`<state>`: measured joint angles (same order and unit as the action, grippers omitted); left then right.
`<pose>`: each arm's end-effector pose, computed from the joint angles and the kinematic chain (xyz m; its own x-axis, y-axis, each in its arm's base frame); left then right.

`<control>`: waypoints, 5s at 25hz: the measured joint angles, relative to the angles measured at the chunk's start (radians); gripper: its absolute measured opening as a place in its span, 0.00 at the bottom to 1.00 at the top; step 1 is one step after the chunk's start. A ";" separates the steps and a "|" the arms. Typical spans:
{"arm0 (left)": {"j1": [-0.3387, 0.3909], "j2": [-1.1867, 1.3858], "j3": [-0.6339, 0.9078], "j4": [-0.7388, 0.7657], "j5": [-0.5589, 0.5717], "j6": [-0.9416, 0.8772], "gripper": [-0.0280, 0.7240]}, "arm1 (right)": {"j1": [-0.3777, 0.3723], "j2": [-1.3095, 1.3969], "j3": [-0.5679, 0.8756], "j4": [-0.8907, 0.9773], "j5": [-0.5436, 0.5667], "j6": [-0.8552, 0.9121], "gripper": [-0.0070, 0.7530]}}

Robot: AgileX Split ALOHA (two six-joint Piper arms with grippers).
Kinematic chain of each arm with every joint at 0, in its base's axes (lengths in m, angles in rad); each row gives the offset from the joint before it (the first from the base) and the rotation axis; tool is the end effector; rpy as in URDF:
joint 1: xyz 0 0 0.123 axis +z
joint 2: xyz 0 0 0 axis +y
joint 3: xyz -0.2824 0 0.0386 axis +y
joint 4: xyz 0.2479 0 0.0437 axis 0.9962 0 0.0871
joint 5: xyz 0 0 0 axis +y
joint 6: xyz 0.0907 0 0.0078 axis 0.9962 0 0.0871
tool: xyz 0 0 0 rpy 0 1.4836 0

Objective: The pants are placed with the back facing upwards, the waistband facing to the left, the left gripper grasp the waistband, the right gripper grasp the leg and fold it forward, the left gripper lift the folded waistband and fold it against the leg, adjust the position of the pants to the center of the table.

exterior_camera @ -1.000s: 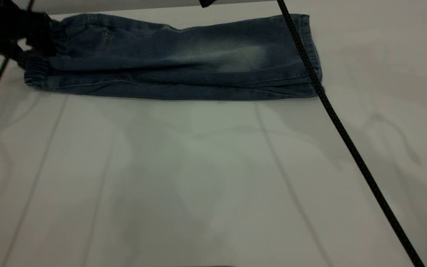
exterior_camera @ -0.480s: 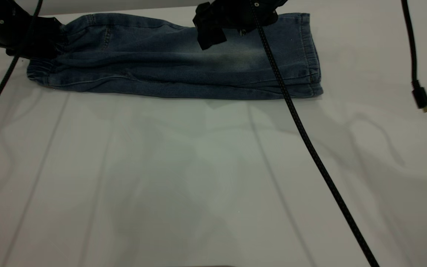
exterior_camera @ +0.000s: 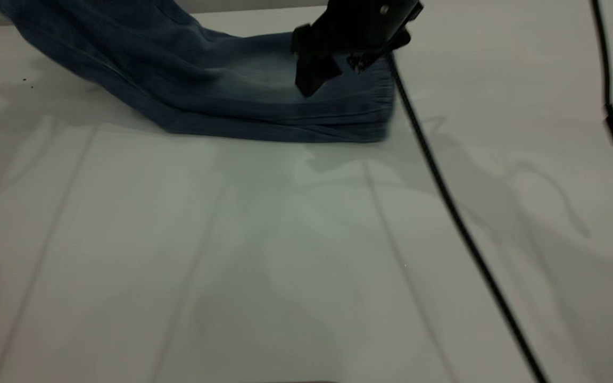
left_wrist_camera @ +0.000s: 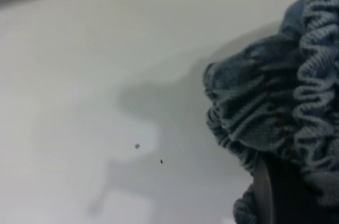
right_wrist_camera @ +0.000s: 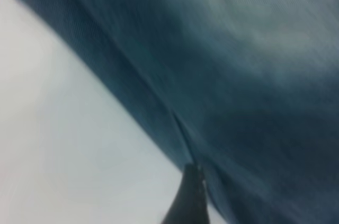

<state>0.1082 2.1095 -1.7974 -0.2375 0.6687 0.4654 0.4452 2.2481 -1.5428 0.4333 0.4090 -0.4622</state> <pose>0.4833 0.0391 0.2416 -0.7407 0.1924 -0.6437 0.1962 0.9783 0.0666 0.4204 0.2175 0.1162 -0.7238 -0.4117 -0.5538 -0.5519 0.8271 0.1064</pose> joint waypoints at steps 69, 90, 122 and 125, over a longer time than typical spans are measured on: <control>-0.532 0.329 -0.166 0.179 0.324 -0.437 0.77 | -0.302 -0.537 0.000 0.050 0.339 0.007 0.77; -0.532 -0.432 -0.206 0.194 0.503 -0.404 0.77 | -0.302 -1.175 0.008 -0.067 0.851 0.230 0.77; -0.532 -1.919 1.117 0.238 0.503 -0.387 0.77 | -0.302 -2.259 1.054 -0.225 0.773 0.321 0.77; -0.532 -1.919 1.194 0.223 0.503 -0.387 0.77 | -0.302 -2.259 1.068 -0.225 0.746 0.321 0.77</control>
<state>-0.4240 0.1906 -0.6036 -0.0140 1.1721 0.0782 0.1434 -0.0109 -0.4752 0.2088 1.1552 -0.1410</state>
